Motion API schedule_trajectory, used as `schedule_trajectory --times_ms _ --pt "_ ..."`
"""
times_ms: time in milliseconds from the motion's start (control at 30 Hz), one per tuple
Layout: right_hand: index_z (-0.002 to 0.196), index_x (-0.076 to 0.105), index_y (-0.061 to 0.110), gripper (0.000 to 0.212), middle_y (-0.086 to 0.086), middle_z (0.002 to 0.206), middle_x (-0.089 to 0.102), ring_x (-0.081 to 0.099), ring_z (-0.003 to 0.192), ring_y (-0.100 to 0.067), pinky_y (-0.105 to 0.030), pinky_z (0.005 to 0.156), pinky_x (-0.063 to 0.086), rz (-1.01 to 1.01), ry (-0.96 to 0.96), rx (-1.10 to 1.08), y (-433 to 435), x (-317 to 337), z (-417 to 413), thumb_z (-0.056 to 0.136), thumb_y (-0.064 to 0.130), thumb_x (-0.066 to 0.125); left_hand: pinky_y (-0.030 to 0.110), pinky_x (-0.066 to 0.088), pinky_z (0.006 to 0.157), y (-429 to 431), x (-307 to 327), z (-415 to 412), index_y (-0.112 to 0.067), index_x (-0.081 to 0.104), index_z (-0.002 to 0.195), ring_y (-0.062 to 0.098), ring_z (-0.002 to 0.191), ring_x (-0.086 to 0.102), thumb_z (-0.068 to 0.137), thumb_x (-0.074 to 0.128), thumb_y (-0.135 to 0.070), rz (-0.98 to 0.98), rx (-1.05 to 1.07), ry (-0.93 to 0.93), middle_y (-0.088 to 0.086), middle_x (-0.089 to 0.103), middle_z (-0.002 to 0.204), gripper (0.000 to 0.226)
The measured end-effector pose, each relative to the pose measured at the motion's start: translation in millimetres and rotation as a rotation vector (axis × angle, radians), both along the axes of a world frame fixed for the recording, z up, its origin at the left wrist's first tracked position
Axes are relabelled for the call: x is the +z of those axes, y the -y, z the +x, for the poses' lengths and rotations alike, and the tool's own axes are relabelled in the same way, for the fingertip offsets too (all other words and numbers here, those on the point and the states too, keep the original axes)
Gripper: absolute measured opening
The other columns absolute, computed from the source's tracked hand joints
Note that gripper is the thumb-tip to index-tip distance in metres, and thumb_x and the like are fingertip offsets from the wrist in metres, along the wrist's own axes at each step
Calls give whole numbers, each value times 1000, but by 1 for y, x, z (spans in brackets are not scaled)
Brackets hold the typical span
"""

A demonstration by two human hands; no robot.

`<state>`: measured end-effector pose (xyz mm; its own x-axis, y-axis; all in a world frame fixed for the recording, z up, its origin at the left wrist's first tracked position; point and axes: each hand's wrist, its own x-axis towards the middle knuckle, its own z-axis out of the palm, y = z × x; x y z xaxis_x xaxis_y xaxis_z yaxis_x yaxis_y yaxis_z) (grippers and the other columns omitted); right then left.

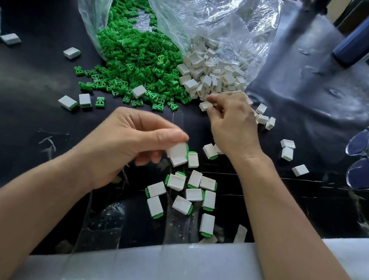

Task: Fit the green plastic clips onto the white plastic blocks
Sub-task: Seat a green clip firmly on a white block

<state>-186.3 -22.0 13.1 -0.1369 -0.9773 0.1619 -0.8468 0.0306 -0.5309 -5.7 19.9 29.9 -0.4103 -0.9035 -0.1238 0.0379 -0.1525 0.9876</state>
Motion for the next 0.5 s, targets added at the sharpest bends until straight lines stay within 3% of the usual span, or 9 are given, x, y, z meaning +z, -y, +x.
schedule_trajectory --times_ms 133,200,367,500 --pt "126 55 22 34 -10 115 49 44 113 -27 -33 89 35 52 -182 36 2 -7 5 93 16 47 12 29 38 -1 1 -1 -17 76 74 5 45 47 54 82 -29 3 -75 62 1 69 65 24" --pt "123 56 21 34 -9 115 48 43 112 -27 -31 84 34 44 -225 28 3 -9 5 91 10 47 12 29 38 0 1 -2 -17 76 76 5 46 48 51 74 -42 -3 -43 60 0 69 66 36" --pt "107 60 17 18 -6 116 46 43 113 -24 -26 83 32 34 -162 32 3 -8 1 91 14 54 14 34 38 2 -3 -4 -17 75 73 6 49 54 51 68 -44 12 73 93 0 70 68 36" --pt "97 66 11 12 1 96 54 52 95 -19 -23 81 37 -176 109 190 -4 0 14 86 13 61 14 46 44 8 -8 -5 -17 68 86 6 57 64 59 64 -28 89 246 35 2 70 79 30"
